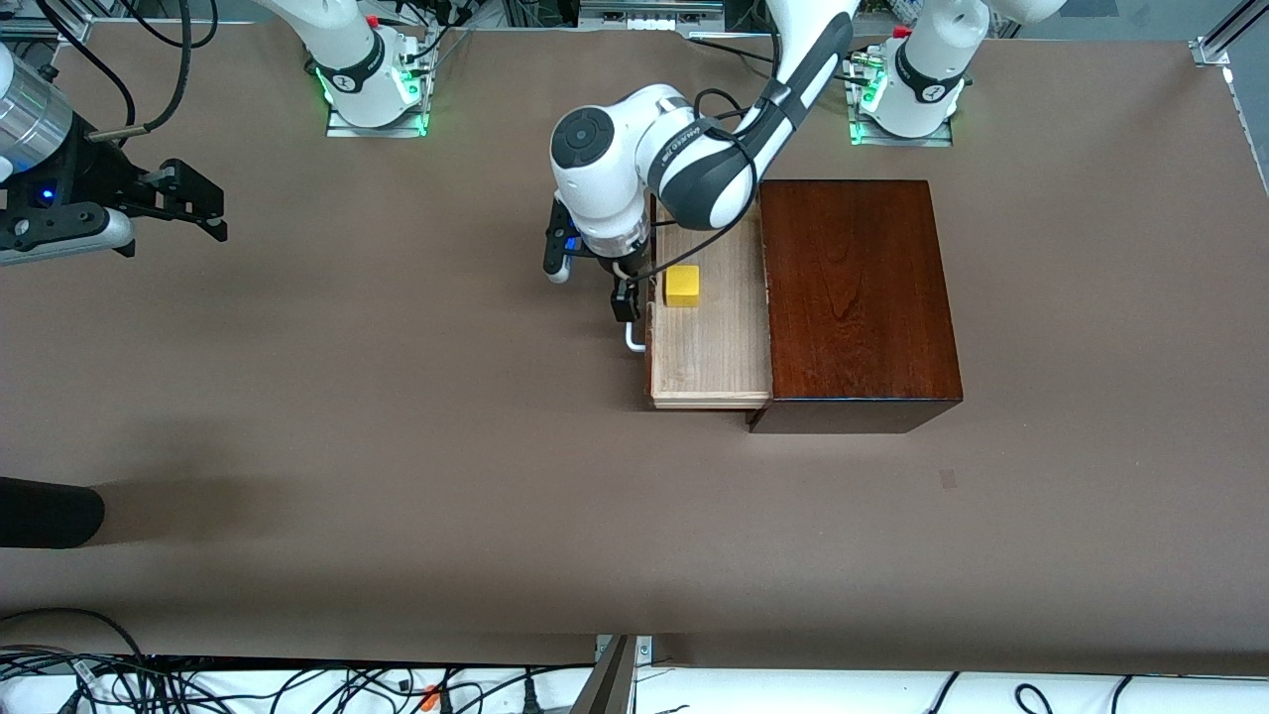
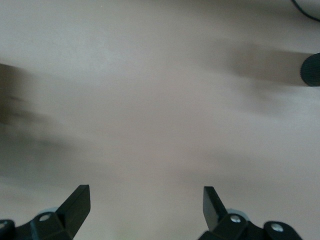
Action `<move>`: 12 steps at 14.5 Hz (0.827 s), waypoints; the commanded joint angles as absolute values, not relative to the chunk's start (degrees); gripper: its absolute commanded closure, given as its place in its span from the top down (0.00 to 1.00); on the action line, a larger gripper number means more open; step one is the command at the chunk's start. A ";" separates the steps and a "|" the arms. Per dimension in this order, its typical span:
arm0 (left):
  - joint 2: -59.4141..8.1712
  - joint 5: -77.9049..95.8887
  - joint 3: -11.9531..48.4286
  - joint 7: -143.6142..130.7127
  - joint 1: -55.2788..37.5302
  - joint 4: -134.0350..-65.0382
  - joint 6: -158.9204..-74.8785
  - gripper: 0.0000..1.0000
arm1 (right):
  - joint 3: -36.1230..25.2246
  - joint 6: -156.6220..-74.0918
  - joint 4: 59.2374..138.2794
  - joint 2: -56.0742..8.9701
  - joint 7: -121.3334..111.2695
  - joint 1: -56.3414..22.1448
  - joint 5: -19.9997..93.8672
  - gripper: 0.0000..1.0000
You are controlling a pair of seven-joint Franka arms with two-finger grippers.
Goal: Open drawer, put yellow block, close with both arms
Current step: 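Push the drawer into the box with the left gripper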
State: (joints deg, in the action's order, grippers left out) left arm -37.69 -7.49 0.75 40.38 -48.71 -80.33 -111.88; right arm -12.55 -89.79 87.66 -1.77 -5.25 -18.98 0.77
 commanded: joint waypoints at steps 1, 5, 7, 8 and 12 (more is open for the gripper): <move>-37.62 -8.79 -0.17 41.66 -48.60 -79.45 -109.95 1.00 | -12.66 -89.65 87.19 -1.85 -5.01 -18.54 3.25 1.00; -37.27 -12.56 -0.35 41.75 -47.64 -79.28 -107.58 1.00 | -12.57 -89.74 87.19 -1.85 -4.92 -18.54 3.34 1.00; -37.09 -13.70 -0.44 41.66 -47.29 -79.28 -106.44 1.00 | -12.57 -89.74 87.19 -1.85 -4.92 -18.54 3.34 1.00; -36.92 -14.23 -0.35 41.66 -46.85 -79.28 -105.91 1.00 | -12.57 -89.74 87.19 -1.85 -4.92 -18.54 3.34 1.00; -36.47 -14.68 -0.35 42.01 -43.95 -79.37 -102.31 1.00 | -12.57 -89.91 87.19 -1.85 -4.92 -18.54 3.95 1.00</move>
